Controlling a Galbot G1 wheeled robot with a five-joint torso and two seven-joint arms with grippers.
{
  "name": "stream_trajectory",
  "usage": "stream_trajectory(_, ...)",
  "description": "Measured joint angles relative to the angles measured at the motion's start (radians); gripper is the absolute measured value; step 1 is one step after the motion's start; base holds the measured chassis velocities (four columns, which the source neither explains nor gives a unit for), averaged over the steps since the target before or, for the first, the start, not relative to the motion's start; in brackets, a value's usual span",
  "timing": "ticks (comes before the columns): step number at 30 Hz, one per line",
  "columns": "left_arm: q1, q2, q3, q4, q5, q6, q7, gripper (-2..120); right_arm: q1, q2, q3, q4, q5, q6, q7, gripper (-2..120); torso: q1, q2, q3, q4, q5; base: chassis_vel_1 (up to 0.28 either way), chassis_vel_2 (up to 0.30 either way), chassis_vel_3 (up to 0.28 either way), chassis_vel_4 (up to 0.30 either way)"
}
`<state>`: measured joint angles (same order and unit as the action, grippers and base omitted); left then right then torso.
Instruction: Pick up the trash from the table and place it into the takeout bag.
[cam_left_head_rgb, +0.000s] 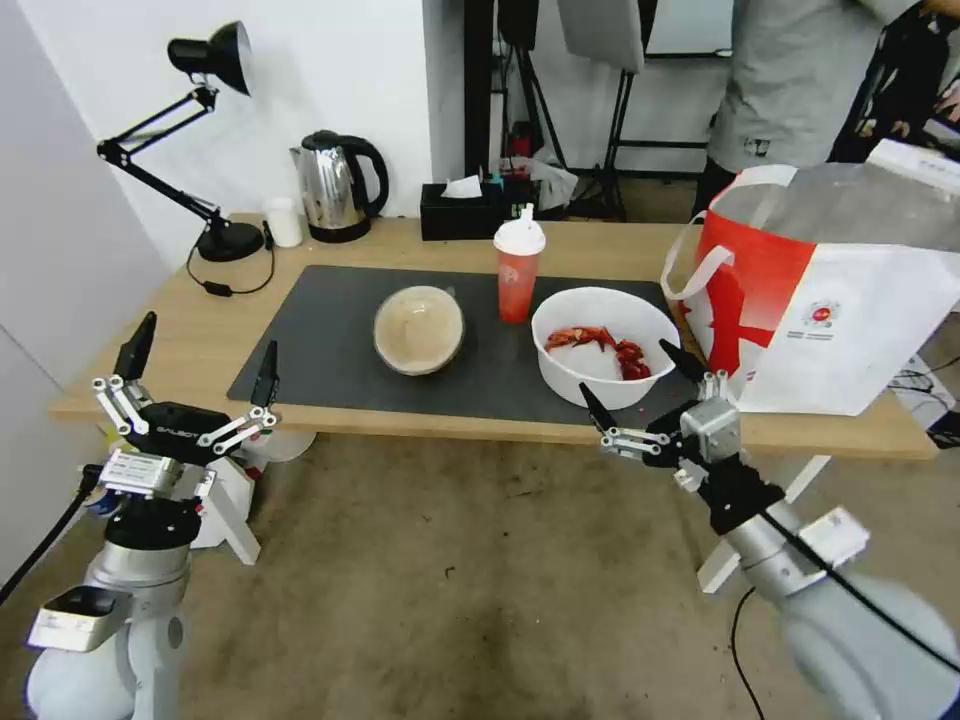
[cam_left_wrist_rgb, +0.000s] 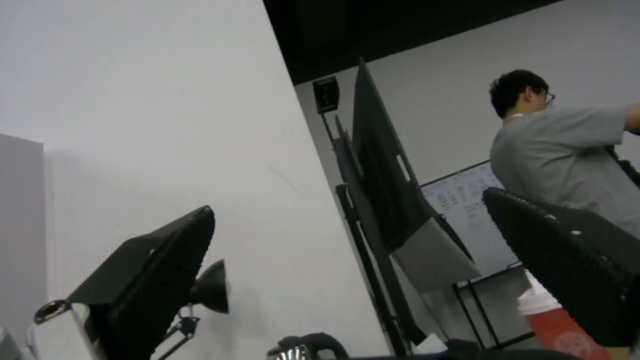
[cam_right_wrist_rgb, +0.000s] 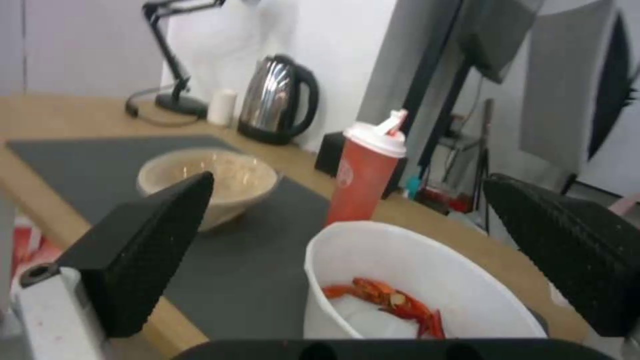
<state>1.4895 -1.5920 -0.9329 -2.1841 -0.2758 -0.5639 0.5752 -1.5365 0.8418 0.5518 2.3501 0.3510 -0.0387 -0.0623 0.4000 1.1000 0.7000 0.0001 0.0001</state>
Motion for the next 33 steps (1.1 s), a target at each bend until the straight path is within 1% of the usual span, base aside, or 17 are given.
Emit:
stream_trajectory(1, 0.0, 0.0, 0.009, -0.001, 0.009, 0.0, 0.0, 100, 0.025, -0.047, 0.002, -0.006, 0.028, -0.023, -0.001, 100, 0.0, 0.0, 0.0, 0.0, 0.0, 0.0, 0.0, 0.0, 0.0)
stream_trajectory(2, -0.001, -0.001, 0.012, -0.001, 0.015, 0.0, -0.001, 100, 0.042, -0.07, 0.002, -0.01, 0.039, -0.032, -0.002, 100, 0.0, 0.0, 0.0, 0.0, 0.0001, 0.0, 0.0, 0.0, 0.0)
stream_trajectory(4, -0.004, -0.001, 0.015, -0.001, 0.021, 0.0, -0.001, 100, 0.068, -0.099, 0.001, -0.018, 0.058, -0.047, -0.004, 100, 0.0, 0.0, 0.0, -0.0001, 0.0, 0.0, 0.0, 0.0, 0.0)
stream_trajectory(5, -0.004, -0.001, 0.015, -0.001, 0.021, 0.0, -0.001, 100, 0.068, -0.099, 0.001, -0.018, 0.058, -0.047, -0.004, 100, 0.0, 0.0, 0.0, -0.0001, 0.0, 0.0, 0.0, 0.0, 0.0)
stream_trajectory(8, -0.006, -0.001, 0.017, 0.0, 0.029, 0.0, -0.002, 100, 0.136, -0.153, -0.019, -0.04, 0.109, -0.073, -0.005, 100, 0.0, 0.0, 0.0, 0.0, 0.0, 0.0, 0.0, 0.0, 0.0)
stream_trajectory(9, -0.006, -0.001, 0.017, 0.0, 0.029, 0.0, -0.002, 100, 0.136, -0.153, -0.019, -0.04, 0.109, -0.073, -0.005, 100, 0.0, 0.0, 0.0, 0.0, 0.0, 0.0, 0.0, 0.0, 0.0)
stream_trajectory(13, -0.005, -0.001, 0.014, 0.001, 0.031, 0.0, -0.003, 100, 0.21, -0.216, -0.059, -0.075, 0.152, -0.096, -0.012, 100, 0.0, 0.0, 0.0, -0.0002, -0.0001, 0.0, 0.0, 0.0, 0.0)
stream_trajectory(14, -0.005, -0.001, 0.014, 0.001, 0.031, 0.0, -0.003, 100, 0.21, -0.216, -0.059, -0.075, 0.152, -0.096, -0.012, 100, 0.0, 0.0, 0.0, -0.0002, -0.0001, 0.0, 0.0, 0.0, 0.0)
stream_trajectory(18, -0.004, -0.001, 0.005, -0.001, 0.031, 0.0, -0.004, 100, 0.315, -0.258, -0.159, -0.112, 0.177, -0.135, -0.021, 100, 0.0, 0.0, 0.0, 0.0, -0.0001, 0.0, 0.0, 0.0, 0.0)
stream_trajectory(19, -0.004, -0.001, 0.005, -0.001, 0.031, 0.0, -0.004, 100, 0.315, -0.258, -0.159, -0.112, 0.177, -0.135, -0.021, 100, 0.0, 0.0, 0.0, 0.0, -0.0001, 0.0, 0.0, 0.0, 0.0)
stream_trajectory(22, -0.002, -0.001, -0.004, -0.001, 0.03, 0.0, -0.004, 100, 0.379, -0.283, -0.233, -0.137, 0.183, -0.156, -0.028, 100, 0.0, 0.0, 0.0, 0.0, -0.0001, 0.0, 0.0, 0.0, 0.0)
stream_trajectory(24, -0.002, -0.001, -0.005, -0.002, 0.03, 0.0, -0.004, 100, 0.384, -0.285, -0.239, -0.14, 0.184, -0.157, -0.028, 100, 0.0, 0.0, 0.0, -0.0001, -0.0002, 0.0, 0.0, 0.0, 0.0)
stream_trajectory(25, -0.001, -0.001, -0.01, -0.005, 0.028, 0.0, -0.005, 100, 0.413, -0.3, -0.268, -0.152, 0.195, -0.165, -0.032, 100, 0.0, 0.0, 0.0, -0.0001, 0.0003, 0.0, 0.0, 0.0, 0.0)
stream_trajectory(26, -0.001, -0.001, -0.012, -0.006, 0.028, 0.0, -0.005, 100, 0.432, -0.312, -0.286, -0.158, 0.202, -0.17, -0.035, 100, 0.0, 0.0, 0.0, 0.0, -0.0001, 0.0, 0.0, 0.0, 0.0)
stream_trajectory(30, 0.0, -0.001, -0.018, -0.007, 0.027, 0.0, -0.005, 100, 0.464, -0.333, -0.313, -0.166, 0.225, -0.183, -0.044, 100, 0.0, 0.0, 0.0, -0.0001, 0.0, 0.0, 0.0, 0.0, 0.0)
stream_trajectory(33, 0.001, -0.001, -0.028, -0.009, 0.023, -0.001, -0.006, 100, 0.534, -0.368, -0.364, -0.175, 0.258, -0.204, -0.05, 100, 0.0, 0.0, 0.0, 0.0, -0.0001, 0.0, 0.0, 0.0, 0.0)
